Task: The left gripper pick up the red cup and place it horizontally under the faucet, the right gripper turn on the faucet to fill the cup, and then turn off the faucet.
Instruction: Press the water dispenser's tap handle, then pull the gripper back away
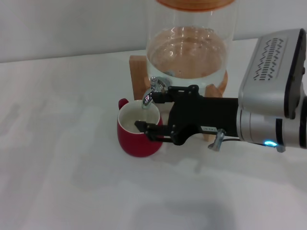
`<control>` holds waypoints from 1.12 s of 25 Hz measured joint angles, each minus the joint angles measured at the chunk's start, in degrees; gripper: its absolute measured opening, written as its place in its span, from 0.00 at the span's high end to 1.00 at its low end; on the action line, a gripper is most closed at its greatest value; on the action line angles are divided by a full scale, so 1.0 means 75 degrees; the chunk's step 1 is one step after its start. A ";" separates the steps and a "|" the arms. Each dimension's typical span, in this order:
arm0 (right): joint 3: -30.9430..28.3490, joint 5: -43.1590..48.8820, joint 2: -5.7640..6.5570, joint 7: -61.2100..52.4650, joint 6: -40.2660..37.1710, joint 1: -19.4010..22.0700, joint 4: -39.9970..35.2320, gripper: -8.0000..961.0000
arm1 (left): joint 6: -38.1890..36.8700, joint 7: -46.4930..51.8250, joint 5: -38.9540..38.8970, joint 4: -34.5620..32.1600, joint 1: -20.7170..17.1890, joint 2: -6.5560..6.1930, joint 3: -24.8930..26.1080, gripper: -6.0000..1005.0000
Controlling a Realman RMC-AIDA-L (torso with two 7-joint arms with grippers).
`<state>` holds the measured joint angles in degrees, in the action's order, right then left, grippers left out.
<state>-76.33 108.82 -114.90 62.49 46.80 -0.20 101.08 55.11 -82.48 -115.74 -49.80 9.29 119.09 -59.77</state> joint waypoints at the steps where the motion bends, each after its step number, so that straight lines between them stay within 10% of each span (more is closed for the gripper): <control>1: -0.0031 0.0003 0.0001 -0.0001 0.0017 0.0005 -0.0003 0.25 | 0.0000 0.0000 0.0000 -0.0001 0.0003 0.0000 0.0000 0.17; 28: -0.0289 -0.0026 0.0005 -0.0001 0.0065 0.0099 -0.0013 0.25 | 0.0066 0.0017 -0.0001 0.0007 -0.0012 0.0000 -0.0011 0.17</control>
<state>-78.50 108.63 -114.87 62.48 47.29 0.55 100.98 55.61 -82.35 -115.75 -49.75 9.20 119.09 -59.85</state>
